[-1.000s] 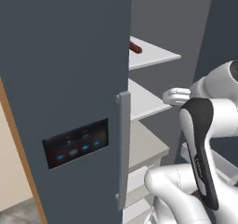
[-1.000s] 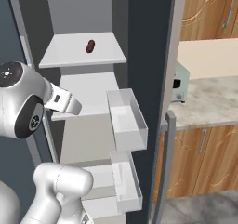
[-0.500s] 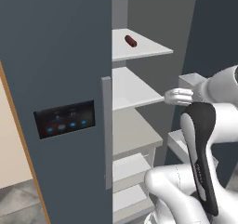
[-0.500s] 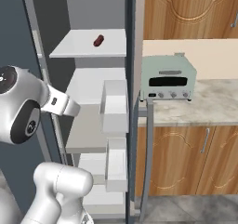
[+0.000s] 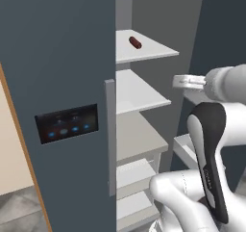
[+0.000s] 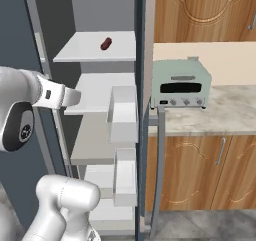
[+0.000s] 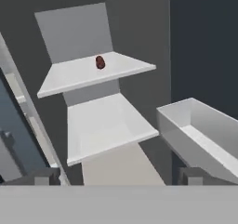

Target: Retrieve the sausage and cheese from the fridge and place them on the cutting board on the counter.

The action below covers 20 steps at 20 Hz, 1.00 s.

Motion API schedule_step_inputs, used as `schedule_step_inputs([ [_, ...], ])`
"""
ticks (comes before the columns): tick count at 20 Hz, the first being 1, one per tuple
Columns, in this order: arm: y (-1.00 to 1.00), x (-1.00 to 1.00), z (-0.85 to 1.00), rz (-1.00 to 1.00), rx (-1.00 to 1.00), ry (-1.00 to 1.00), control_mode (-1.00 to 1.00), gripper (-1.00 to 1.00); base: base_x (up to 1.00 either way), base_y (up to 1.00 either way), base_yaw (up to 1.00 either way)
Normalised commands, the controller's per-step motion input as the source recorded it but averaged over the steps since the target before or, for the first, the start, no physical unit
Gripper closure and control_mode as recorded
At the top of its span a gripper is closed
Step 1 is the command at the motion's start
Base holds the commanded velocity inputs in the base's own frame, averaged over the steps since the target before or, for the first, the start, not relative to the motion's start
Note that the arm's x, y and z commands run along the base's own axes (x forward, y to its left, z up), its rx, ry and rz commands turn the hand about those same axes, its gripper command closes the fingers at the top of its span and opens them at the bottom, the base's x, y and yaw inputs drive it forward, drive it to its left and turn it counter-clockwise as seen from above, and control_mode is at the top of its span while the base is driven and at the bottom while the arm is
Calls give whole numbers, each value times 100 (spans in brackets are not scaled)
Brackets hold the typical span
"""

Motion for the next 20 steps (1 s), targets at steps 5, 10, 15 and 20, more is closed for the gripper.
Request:
schedule_step_inputs([
  [5, 2, 0, 79, -1, -9, -15, -100, -100, 0, 0, 0],
  [10, 0, 16, 55, 0, -6, -12, -100, -100, 0, 0, 0],
  [15, 4, 47, 9, 1, 0, -3, -100, -100, 0, 0, 0],
  [20, 8, 57, -2, 7, 0, 2, -100, -100, 0, 0, 0],
])
